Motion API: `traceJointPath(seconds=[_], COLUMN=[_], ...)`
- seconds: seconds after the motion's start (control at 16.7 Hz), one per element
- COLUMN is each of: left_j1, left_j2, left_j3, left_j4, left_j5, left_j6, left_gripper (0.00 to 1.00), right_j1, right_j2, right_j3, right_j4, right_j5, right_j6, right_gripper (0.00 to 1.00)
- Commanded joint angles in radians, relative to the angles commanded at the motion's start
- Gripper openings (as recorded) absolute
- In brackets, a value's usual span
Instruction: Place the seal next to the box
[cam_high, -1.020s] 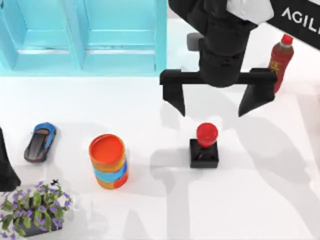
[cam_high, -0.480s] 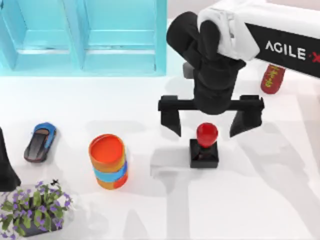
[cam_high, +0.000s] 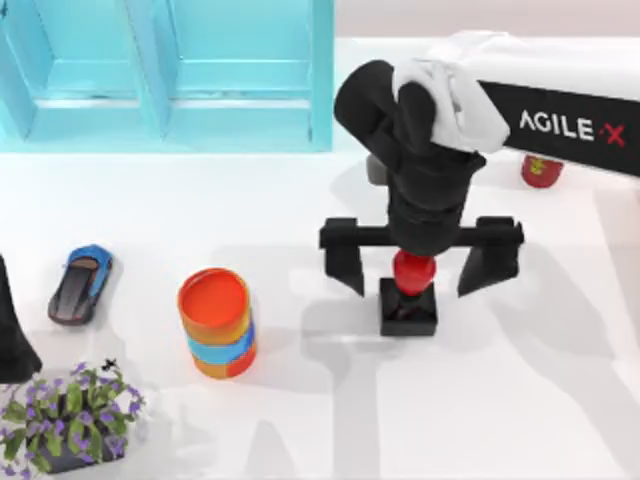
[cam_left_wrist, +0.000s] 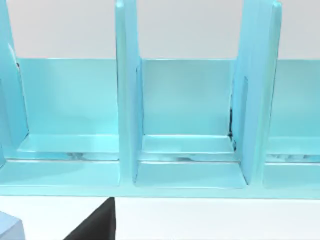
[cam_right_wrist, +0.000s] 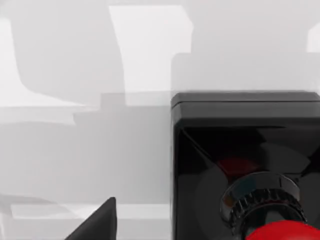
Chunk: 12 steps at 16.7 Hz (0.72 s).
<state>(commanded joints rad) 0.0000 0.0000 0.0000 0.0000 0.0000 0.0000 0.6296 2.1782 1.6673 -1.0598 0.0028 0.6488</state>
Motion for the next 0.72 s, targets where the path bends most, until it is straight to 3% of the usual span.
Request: traceJointPath(seconds=[0.72], left_j1=[0.000], left_j2=[0.000], left_j3=[0.000], left_j4=[0.000], left_j5=[0.000], left_j6=[0.000], left_gripper=[1.00], right_j1=[0.000], right_j2=[0.000], right_j3=[0.000], right_j4=[0.000], right_j5=[0.000], right_j6=[0.000], right_gripper=[0.02])
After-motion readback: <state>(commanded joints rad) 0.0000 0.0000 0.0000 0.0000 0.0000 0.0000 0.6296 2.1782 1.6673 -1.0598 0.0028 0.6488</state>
